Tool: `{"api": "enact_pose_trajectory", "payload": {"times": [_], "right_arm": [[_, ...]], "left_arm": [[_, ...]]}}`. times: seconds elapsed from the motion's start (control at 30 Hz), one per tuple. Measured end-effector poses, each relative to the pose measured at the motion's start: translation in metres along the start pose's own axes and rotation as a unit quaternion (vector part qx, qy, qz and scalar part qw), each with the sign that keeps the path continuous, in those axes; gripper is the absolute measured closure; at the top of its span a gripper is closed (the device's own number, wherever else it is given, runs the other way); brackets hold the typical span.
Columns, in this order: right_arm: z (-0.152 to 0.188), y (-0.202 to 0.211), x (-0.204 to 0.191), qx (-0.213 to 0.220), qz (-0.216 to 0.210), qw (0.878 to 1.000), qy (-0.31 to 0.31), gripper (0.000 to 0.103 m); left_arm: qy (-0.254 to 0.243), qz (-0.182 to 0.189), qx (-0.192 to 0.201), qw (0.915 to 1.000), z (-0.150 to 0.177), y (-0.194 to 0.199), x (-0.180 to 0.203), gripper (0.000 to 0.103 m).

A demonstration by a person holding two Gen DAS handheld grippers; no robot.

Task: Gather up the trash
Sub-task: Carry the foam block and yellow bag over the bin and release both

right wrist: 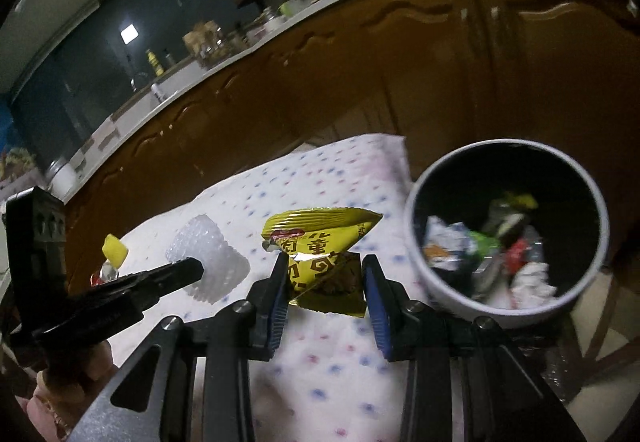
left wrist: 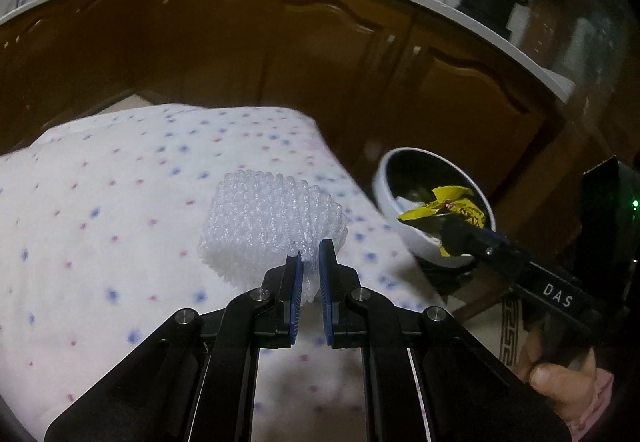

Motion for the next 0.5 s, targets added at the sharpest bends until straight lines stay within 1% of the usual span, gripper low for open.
{"api": "enact_pose_trajectory", "payload": {"times": [0.23,0.5], "right_arm": [[-0.003,0.025,0.032,0.019,0.026,0.999,-0.023,0.067],[-0.009,0.045,0.073,0.031,0.053,0.997,-0.045,0.067]], "left_arm": [[-0.027,0.023,-0.005,0.9993,-0.004,-0.009,0.038,0.096],[-0.056,0.045,-0.015,0.9973,-0.008,-0.024,0.076,0.096]]}}
Point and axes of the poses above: each gripper's, at about its wrist camera, not at the fingertips, and y roughly against the way its jaws point, x to its right, z to its underside, the point moved 6 cm from there along -y, roughly the way its jaws point, and after that the axes turned 7 degrees about x, right-handed, at the moved point
